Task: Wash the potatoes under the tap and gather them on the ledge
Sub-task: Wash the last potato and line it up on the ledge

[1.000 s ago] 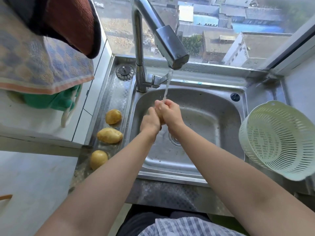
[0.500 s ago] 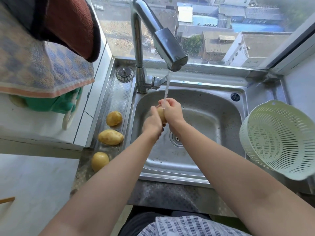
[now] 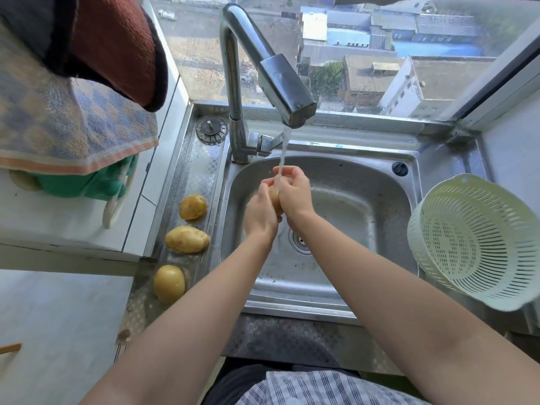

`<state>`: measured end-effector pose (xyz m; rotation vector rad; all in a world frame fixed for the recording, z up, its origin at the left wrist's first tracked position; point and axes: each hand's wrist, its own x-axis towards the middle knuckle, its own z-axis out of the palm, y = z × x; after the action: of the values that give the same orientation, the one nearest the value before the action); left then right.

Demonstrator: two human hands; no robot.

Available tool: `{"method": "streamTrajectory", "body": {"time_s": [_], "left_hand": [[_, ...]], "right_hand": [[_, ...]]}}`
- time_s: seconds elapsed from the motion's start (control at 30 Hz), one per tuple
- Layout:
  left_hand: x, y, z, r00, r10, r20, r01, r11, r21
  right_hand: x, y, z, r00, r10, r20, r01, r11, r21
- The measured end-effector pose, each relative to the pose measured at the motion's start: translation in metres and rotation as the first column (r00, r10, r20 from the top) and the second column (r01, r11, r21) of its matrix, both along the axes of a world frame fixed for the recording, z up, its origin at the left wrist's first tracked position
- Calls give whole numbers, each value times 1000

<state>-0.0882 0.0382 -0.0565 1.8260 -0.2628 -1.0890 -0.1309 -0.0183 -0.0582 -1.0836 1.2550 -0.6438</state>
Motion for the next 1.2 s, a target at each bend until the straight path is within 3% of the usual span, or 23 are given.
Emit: {"method": "streamTrajectory", "body": {"time_s": [0.07,0.23,0.33,0.4,0.5,0.57,0.6,0.7,0.73,0.8,0.9,0.97,1.0,1.1,1.13,1.2], "left_hand": [[0,0,3,999,0,-46,-1,1000,-15],[13,1,4,977,76,-201,-50,990,134],[13,3,7,962,15,-273,40,980,195],[10,5,5,978,-71,-198,112,973,204],[5,6,-5,972,-184,143,162,975,154],[4,2,-7,945,-166,283,127,980,151],[7,0,-10,953,-127,273,86,984,156],[20,-2,-16,997,77,4,-77,975,210],[21,-1,-14,997,71,-24,-64,972,226],[15,1,-11,999,-26,44,17,978,209],[5,3,-6,971,-121,208,99,988,116],[6,0,-6,959,-116,260,88,989,116],[10,-2,-8,970,-74,233,45,991,125],[20,-5,-5,996,62,-59,-51,983,176],[19,-4,-1,995,31,-95,-14,984,179],[14,-1,3,993,-73,-97,85,988,126]], "right_hand": [[0,-3,0,1000,4,-1,-4,998,65],[-13,7,2,944,251,214,-280,953,120],[-11,10,1,968,210,138,-221,973,69],[-4,7,-6,994,91,56,-96,992,87],[4,5,-12,996,-73,-57,79,991,110],[4,7,-11,994,-77,-75,82,995,65],[2,9,-8,999,-47,-24,48,998,49],[-6,15,1,975,144,171,-149,989,19],[-8,16,3,966,182,184,-188,982,17],[-6,13,-1,982,121,147,-128,991,41],[4,8,-6,995,-101,11,100,994,54],[4,8,-4,993,-115,12,114,993,18],[2,9,-1,995,-63,76,61,998,17],[-5,12,5,973,159,166,-161,987,-4],[-6,11,4,974,171,148,-172,985,-9],[-1,5,0,994,42,101,-45,999,24]]}}
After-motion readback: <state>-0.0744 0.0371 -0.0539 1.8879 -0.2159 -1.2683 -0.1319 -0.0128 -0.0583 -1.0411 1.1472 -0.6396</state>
